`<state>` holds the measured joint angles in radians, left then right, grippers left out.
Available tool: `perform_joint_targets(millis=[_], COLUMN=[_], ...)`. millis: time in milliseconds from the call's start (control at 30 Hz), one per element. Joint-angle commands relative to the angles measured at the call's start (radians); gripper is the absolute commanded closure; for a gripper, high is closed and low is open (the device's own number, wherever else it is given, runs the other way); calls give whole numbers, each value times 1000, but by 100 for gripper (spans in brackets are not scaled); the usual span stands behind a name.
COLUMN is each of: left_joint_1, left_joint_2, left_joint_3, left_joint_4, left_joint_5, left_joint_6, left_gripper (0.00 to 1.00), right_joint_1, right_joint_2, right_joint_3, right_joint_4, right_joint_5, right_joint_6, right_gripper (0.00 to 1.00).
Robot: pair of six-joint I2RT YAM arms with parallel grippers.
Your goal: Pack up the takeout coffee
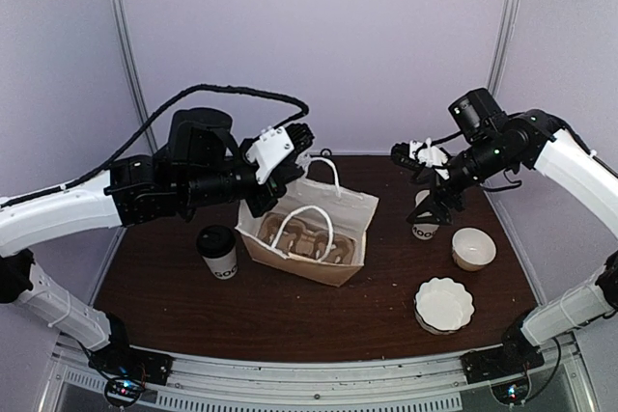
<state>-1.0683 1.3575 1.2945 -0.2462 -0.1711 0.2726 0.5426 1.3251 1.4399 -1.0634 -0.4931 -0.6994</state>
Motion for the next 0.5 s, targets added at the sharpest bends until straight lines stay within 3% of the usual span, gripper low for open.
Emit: perform_joint_targets(millis=[0, 200, 467], left_joint_1=[4, 0, -84], left_joint_2=[-83, -155, -236], left_joint_3=[-112, -189, -241], left_joint_4=[93, 23, -42], left_joint_5=[122, 301, 296], left_joint_6=[-54, -108, -172], left_gripper=[100, 100, 100], right_joint_1=[-7, -7, -7], right_joint_2=[1, 1, 23], right_joint_3=[-21, -23, -18], right_joint_4=[19, 20, 17], right_joint_5=[-10, -12, -17], right_joint_6=[12, 14, 14], right_gripper=[6, 6, 6])
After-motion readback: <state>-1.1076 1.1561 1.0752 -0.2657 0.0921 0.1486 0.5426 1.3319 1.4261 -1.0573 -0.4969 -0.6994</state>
